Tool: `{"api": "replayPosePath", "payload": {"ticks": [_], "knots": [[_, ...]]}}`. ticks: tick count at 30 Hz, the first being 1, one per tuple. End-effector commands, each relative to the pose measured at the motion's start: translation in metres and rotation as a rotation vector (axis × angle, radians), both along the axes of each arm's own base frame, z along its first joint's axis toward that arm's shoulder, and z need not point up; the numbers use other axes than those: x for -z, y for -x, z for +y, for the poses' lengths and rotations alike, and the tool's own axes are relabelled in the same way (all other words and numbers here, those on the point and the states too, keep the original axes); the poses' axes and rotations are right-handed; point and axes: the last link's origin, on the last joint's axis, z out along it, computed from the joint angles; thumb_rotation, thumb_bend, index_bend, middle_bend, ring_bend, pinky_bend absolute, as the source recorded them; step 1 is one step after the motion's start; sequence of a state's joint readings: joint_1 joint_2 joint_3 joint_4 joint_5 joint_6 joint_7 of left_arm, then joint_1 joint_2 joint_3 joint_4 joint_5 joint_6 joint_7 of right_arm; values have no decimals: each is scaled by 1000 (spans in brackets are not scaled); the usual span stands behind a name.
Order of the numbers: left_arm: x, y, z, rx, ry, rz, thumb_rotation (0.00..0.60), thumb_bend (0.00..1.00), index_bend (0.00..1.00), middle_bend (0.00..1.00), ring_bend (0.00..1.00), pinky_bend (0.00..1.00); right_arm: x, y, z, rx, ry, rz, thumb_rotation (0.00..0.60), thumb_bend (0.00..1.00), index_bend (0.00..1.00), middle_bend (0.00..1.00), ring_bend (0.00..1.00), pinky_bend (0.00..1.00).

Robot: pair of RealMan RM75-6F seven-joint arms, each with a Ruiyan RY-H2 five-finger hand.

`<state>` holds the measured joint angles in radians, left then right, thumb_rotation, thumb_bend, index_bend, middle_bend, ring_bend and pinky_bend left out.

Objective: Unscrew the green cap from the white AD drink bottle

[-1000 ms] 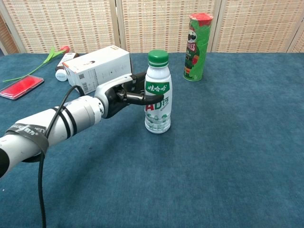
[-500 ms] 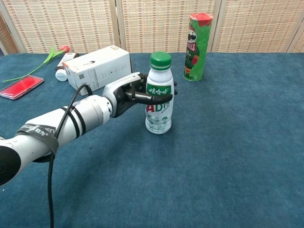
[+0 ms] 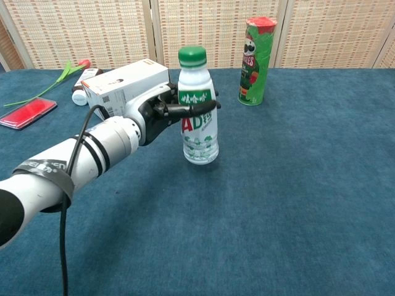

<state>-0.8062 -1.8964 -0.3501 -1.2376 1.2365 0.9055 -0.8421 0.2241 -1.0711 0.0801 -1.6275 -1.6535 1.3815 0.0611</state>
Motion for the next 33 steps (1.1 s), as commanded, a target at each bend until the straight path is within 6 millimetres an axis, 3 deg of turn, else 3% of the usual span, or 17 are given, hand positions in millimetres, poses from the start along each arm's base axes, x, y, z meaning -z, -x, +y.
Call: {"api": "replayPosePath", "payload": {"ticks": [1,8,17,21,26,33], "knots": [[-14,-3,-2,-11,-11,-5,600,689,725,832,347,159,-1,-42,-35,-75,-105,19,600,391,118,0,0,0],[-19,-10,-9,18,-11,44,600,697,726,834,354,164,3,-103,-66,-124,-190,65,600,394,169,0,0,0],[-11,-8,-9,11,-40,100,600,733,732,854,392,171,14,-151,-92,-129,-289,120,600,432,238,0,0,0],[-15,-7,-6,23,-89,113,600,754,734,857,398,181,17,-164,-92,-139,-339,160,600,546,249,0,0,0],[-14,-6,-7,20,-90,102,600,765,736,868,412,196,15,-174,-88,-134,-405,182,600,549,243,0,0,0],[-9,-11,-17,61,-63,110,600,772,737,868,413,209,-1,-181,-89,-79,-447,134,590,549,218,0,0,0]]}}
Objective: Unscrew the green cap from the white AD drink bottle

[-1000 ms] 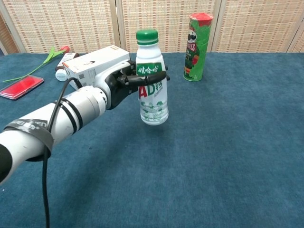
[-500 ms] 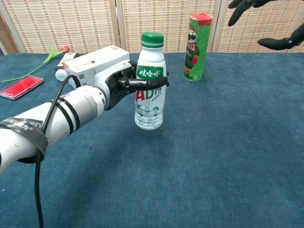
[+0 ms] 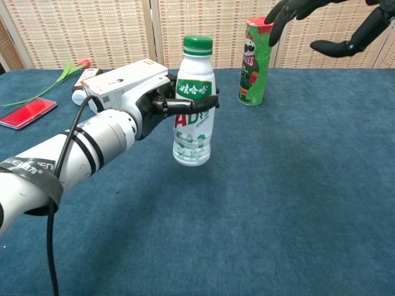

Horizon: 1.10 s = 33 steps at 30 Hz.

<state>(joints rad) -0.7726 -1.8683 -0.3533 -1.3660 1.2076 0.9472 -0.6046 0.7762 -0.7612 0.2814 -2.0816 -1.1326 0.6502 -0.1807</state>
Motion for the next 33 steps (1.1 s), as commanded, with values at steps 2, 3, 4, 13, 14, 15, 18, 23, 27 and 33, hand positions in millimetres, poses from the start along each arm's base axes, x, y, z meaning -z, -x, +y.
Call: {"api": "replayPosePath", "payload": {"ticks": [2,3,4,13,14,15,18,23,27,33], "knots": [[5,-4,-4,15,15,6,600,771,737,868,412,209,-11,-7,-3,45,-28,-34,568,549,215,0,0,0],[7,-5,-5,18,19,7,600,771,738,868,412,209,-13,-9,-4,55,-35,-40,553,549,213,0,0,0],[8,-6,-6,21,21,8,600,772,738,868,413,210,-14,-10,-5,60,-40,-42,548,549,212,0,0,0],[14,-17,-8,64,35,17,600,773,738,870,413,233,-11,-22,-11,102,-133,1,475,549,215,0,0,0],[14,-19,-8,70,34,19,600,774,738,871,413,238,-10,-23,-10,102,-139,7,468,549,218,0,0,0],[13,-19,-8,74,33,22,600,774,737,870,412,241,-8,-24,-10,102,-145,10,464,549,222,0,0,0],[13,-22,-8,80,34,23,600,774,738,870,412,243,-6,-29,-10,99,-155,24,455,549,226,0,0,0],[14,-24,-10,96,33,35,600,774,738,870,413,243,-1,-32,-11,118,-159,26,428,548,223,0,0,0],[14,-25,-10,103,37,40,600,776,738,870,412,244,1,-33,-13,143,-168,17,424,547,229,0,0,0],[16,-28,-11,120,39,44,600,781,738,870,412,249,4,-37,-15,189,-201,-28,420,547,255,0,0,0]]}}
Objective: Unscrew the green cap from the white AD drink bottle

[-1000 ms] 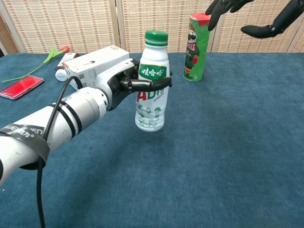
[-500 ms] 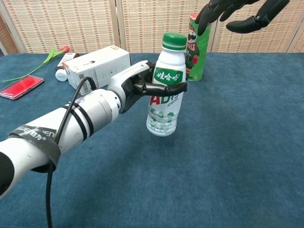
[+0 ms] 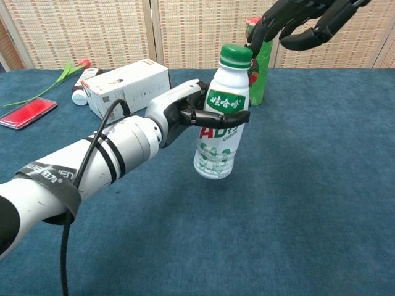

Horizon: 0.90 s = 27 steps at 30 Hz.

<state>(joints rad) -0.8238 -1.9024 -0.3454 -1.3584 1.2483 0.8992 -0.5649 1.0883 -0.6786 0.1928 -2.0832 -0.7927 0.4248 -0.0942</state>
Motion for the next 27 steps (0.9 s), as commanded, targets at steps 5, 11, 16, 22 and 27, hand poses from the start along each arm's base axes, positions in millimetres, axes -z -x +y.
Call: {"api": "replayPosePath", "payload": {"ticks": [5,11,16,22,27], "knots": [[0,2,3,7,-1,-1,600,780,739,871,412,249,-4,-2,-1,31,-22,-28,420,547,275,0,0,0],[2,4,4,14,11,-4,600,781,740,870,413,250,-5,0,-1,35,-24,-39,419,547,275,0,0,0],[4,-1,1,36,21,-9,600,784,741,871,412,255,-4,-1,-3,39,-33,-53,419,547,275,0,0,0],[5,-9,-1,59,21,-9,600,784,741,871,412,273,1,-4,-3,49,-61,-83,419,532,274,0,0,0],[6,-11,0,61,30,-11,600,784,741,870,412,295,2,-6,-3,81,-86,-121,420,530,273,0,0,0]]}}
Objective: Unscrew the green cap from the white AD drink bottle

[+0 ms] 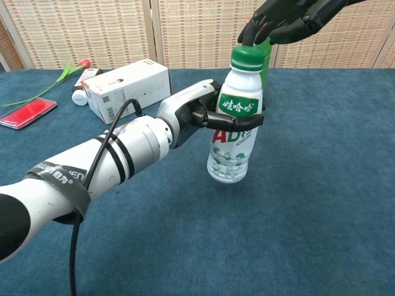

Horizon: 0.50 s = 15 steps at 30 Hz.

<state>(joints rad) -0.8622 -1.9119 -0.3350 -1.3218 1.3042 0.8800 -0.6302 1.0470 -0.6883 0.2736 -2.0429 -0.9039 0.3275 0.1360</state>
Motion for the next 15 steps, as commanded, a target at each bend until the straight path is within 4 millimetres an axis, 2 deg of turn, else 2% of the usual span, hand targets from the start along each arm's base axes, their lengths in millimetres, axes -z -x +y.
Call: {"api": "replayPosePath", "payload": {"ticks": [1,10,15], "knots": [[1,-1,0,-2,13,-6,600,785,741,870,412,299,0,-1,-1,21,-19,-22,419,530,273,0,0,0],[6,-1,0,7,70,-5,600,803,741,867,412,361,0,-10,4,48,-84,-75,419,531,273,0,0,0],[7,2,3,6,75,6,600,810,741,867,412,382,-6,-10,1,23,-57,-79,420,530,263,0,0,0]]}}
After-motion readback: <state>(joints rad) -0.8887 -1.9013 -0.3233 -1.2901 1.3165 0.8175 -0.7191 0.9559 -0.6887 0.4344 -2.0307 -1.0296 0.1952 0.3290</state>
